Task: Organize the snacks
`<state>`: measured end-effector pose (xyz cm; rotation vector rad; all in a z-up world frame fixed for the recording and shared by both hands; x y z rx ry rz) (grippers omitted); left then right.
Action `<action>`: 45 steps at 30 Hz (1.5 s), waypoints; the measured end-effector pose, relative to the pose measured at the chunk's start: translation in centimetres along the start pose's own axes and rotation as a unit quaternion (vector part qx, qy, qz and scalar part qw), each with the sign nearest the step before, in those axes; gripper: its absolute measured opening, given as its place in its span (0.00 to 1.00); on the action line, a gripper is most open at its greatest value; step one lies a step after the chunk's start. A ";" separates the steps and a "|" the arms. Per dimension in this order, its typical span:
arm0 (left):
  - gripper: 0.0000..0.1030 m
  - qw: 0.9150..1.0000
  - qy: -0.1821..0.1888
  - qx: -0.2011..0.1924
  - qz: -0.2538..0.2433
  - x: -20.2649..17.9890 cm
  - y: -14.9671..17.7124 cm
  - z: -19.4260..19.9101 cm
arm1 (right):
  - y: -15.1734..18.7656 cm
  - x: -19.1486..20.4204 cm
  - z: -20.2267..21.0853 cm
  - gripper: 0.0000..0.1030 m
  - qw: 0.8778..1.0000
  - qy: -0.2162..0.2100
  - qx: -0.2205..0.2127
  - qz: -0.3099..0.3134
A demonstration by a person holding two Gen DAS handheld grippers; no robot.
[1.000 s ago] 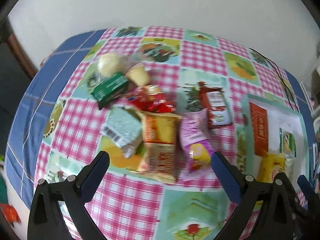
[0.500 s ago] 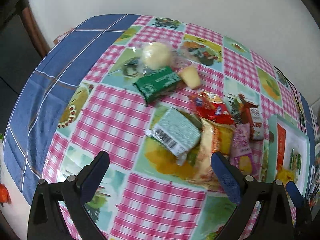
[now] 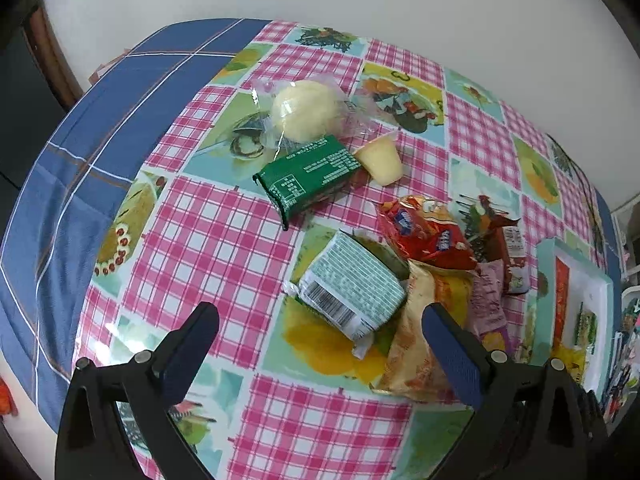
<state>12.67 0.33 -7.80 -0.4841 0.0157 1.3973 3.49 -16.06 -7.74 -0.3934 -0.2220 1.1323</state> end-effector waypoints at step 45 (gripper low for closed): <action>0.98 0.995 -0.047 0.087 0.032 4.9 0.9 -6.0 | -1.1 0.8 -4.0 0.70 0.999 0.010 0.044 0.020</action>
Point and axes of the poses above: each gripper's, at about its wrist camera, not at the fingertips, and z roughly against the way its jaws point, x to its left, y to its underside, the point moved 3 cm from there along -z, roughly the way its jaws point, and after that the axes turned 11 degrees about y, right-handed, at the moved point
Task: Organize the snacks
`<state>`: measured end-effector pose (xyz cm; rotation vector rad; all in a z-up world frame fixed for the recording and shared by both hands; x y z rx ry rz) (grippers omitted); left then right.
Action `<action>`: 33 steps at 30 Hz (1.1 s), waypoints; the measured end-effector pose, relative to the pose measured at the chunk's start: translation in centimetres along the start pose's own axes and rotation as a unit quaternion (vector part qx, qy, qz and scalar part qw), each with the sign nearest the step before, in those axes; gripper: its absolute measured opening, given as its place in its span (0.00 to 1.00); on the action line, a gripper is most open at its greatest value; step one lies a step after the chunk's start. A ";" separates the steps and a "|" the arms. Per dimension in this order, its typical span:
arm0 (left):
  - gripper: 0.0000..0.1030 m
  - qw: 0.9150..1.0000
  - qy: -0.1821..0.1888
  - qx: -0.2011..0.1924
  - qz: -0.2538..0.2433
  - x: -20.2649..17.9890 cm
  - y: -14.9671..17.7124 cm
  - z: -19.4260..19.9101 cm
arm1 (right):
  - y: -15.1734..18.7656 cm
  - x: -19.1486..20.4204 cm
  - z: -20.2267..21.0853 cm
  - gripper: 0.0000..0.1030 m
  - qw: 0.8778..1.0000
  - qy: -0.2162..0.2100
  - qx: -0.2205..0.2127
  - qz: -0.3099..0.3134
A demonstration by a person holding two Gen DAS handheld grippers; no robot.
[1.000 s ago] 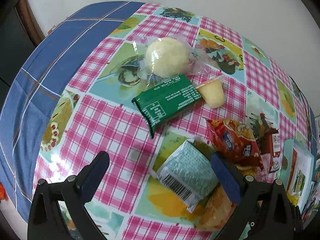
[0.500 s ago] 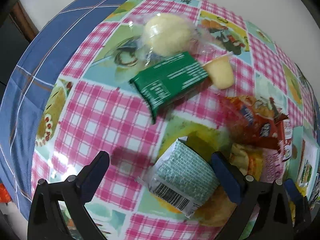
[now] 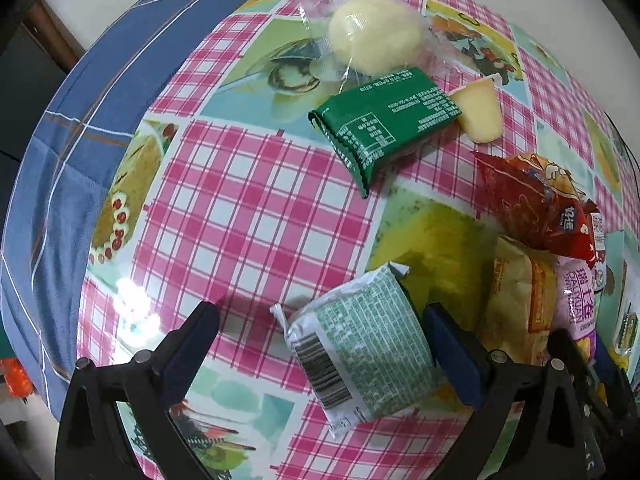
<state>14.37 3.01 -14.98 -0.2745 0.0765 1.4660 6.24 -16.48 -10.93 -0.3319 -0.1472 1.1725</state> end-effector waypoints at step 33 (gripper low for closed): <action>0.54 0.995 0.037 -0.090 -0.028 -3.8 -1.0 9.2 | -1.9 -2.4 6.2 0.44 0.997 -0.036 -0.037 -0.049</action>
Point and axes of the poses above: each gripper's, at about its wrist camera, not at the fingertips, and z roughly against the way its jaws point, x to its left, y to its underside, the point moved 3 cm from there along -z, roughly the way its jaws point, and after that the axes turned 11 degrees about y, right-handed, at the moved point
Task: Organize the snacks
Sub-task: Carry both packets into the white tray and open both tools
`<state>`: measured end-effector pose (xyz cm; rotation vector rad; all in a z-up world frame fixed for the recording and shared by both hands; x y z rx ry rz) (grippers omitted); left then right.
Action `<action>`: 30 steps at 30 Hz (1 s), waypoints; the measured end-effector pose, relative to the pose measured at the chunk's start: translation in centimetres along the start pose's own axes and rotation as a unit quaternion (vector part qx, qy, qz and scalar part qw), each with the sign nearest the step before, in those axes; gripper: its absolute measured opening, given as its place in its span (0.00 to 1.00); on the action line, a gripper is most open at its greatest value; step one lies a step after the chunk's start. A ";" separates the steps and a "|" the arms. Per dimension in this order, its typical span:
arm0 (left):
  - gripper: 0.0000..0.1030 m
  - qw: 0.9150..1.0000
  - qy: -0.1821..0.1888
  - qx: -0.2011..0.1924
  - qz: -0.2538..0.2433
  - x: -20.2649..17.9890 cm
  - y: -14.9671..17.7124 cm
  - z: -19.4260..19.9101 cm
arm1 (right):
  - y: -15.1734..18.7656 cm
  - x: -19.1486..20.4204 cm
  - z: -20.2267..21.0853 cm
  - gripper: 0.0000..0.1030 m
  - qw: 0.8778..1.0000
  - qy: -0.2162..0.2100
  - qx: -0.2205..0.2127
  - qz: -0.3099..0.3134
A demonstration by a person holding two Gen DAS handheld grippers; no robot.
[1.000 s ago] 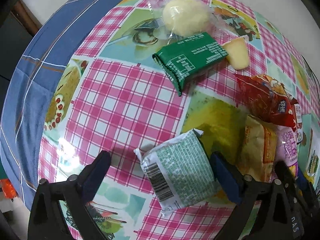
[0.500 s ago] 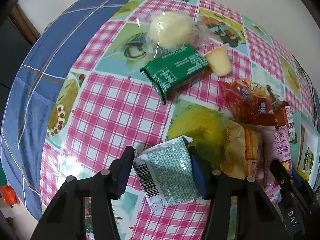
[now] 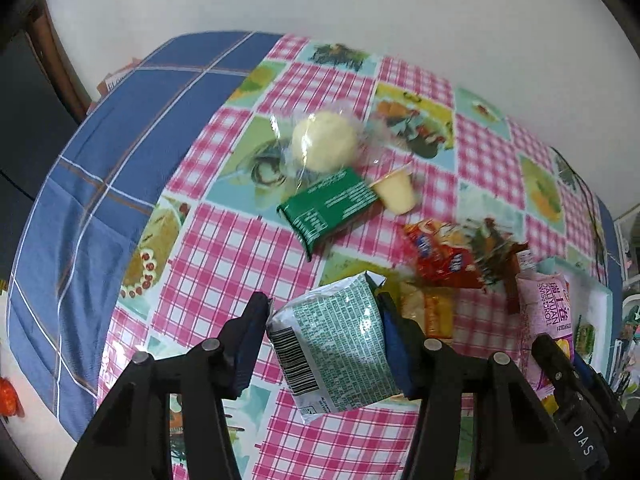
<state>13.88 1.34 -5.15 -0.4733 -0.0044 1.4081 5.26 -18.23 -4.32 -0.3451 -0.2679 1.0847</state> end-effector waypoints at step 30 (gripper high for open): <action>0.55 0.992 0.023 0.026 -0.118 -14.5 3.9 -2.0 | -0.3 -12.1 1.3 0.44 0.993 0.027 0.002 -0.112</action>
Point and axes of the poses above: each gripper's, at about its wrist camera, not at the fingertips, and z roughly against the way its jaws point, x to its left, y to its underside, the point moved 3 cm from there along -z, roughly the way its jaws point, and after that the axes turned 11 degrees about y, right-handed, at the moved point
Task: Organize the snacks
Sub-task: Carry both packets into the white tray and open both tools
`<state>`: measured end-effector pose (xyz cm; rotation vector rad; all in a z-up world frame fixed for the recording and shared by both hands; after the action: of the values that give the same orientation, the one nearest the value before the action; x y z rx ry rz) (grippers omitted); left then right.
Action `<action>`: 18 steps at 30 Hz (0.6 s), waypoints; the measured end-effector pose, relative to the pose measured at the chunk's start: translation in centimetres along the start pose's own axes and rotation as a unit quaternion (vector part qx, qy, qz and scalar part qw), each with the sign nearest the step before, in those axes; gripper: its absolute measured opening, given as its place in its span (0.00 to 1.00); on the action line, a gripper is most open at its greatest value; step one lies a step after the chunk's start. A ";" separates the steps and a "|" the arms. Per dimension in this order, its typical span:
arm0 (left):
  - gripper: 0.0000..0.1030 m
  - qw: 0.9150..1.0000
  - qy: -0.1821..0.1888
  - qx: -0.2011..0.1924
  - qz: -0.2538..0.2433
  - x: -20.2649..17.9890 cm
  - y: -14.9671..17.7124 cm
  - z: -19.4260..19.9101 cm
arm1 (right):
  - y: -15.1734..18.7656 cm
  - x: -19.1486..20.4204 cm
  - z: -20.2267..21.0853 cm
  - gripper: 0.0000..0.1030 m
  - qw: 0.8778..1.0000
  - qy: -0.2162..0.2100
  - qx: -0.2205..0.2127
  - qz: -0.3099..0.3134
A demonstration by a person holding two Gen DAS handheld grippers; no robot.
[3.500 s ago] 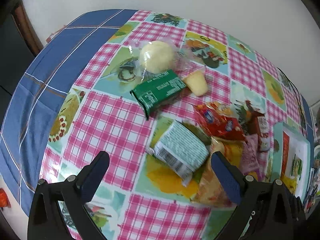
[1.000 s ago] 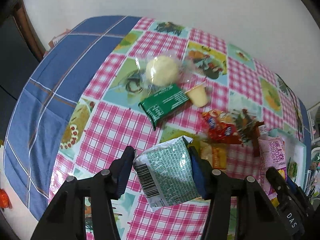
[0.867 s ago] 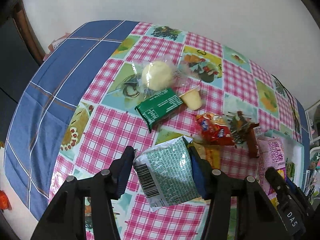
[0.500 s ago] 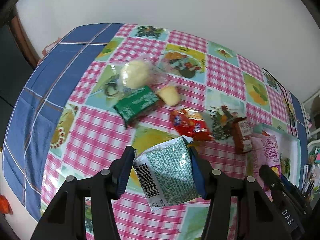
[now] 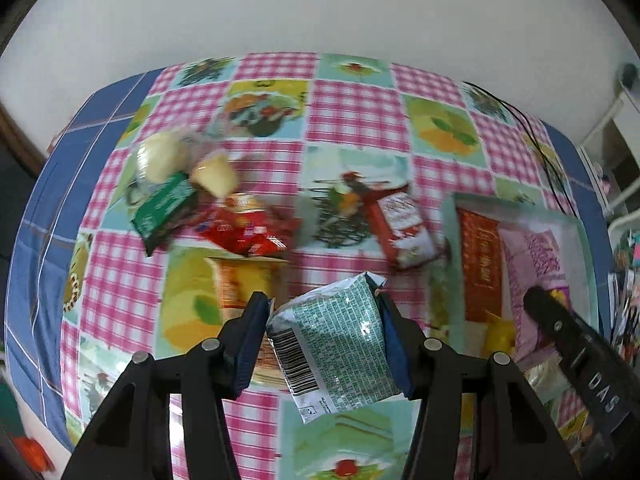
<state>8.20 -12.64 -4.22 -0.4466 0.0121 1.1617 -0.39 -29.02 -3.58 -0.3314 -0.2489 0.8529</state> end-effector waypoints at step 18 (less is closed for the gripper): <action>0.55 0.993 0.013 -0.008 -0.120 -10.8 -0.1 -2.0 | -1.3 -11.9 -0.7 0.44 0.992 0.032 -0.007 -0.121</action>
<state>4.38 -22.89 -3.46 -0.4630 -0.0276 0.9210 -6.80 -39.07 -4.66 -0.3333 -0.2309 0.6013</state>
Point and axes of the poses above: each gripper's, at about its wrist camera, not at the fingertips, and z roughly against the way its jaws point, x to its left, y to its underside, the point moved 3 cm from there along -z, roughly the way its jaws point, and after that the axes turned 11 degrees about y, right-handed, at the moved point
